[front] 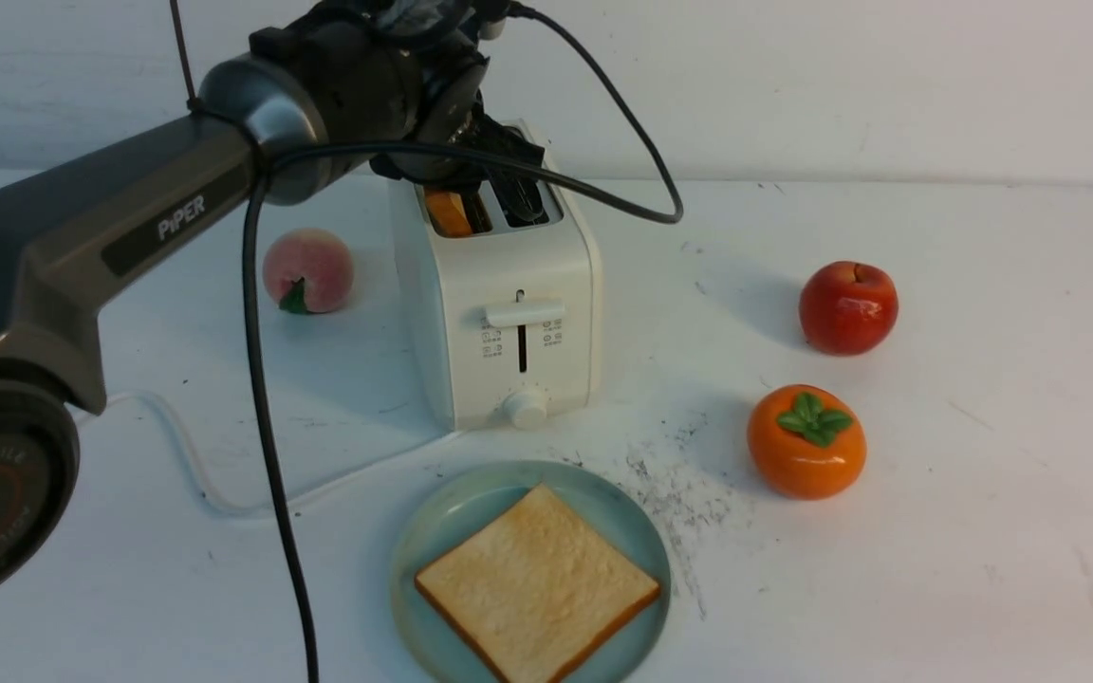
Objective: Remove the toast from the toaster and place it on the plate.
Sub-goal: Use the left arm to take out a slice of bread
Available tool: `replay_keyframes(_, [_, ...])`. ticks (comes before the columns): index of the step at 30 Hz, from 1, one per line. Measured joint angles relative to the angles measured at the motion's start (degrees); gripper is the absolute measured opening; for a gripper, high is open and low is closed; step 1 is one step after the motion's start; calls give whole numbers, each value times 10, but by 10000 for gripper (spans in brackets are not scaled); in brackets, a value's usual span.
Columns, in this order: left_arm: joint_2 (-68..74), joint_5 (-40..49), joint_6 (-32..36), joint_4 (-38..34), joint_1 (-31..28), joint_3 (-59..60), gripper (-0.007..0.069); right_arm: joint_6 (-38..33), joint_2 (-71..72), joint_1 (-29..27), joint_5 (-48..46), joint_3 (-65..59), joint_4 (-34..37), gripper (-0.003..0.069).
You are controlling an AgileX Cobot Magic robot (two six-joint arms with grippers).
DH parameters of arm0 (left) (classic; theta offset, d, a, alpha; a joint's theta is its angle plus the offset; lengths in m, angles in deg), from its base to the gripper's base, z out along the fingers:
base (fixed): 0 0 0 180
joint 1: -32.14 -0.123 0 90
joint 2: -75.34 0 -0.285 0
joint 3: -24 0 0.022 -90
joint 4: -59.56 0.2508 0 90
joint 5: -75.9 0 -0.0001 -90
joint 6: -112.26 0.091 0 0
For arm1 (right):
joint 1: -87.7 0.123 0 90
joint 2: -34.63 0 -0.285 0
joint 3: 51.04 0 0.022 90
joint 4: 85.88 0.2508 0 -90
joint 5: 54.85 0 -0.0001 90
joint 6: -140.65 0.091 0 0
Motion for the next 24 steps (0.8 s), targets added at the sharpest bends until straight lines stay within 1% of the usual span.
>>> replay_keyframes(9, [0, 2, 0, -4, 0, 0, 231, 0, 0, 0, 0, 0, 0, 111])
replay_keyframes(11, [0, 2, 0, -11, 0, 0, 204, 0, 0, 0, 0, 0, 0, 113])
replay_keyframes(14, [0, 10, 0, -26, 0, -9, 127, 0, 0, 0, 0, 0, 0, 114])
replay_keyframes(20, [-4, 54, 0, -48, 1, -58, 125, 0, 0, 0, 0, 0, 1, 118])
replay_keyframes(24, [-26, 64, 0, -53, 1, -93, 125, 0, 0, 0, 0, 0, 1, 122])
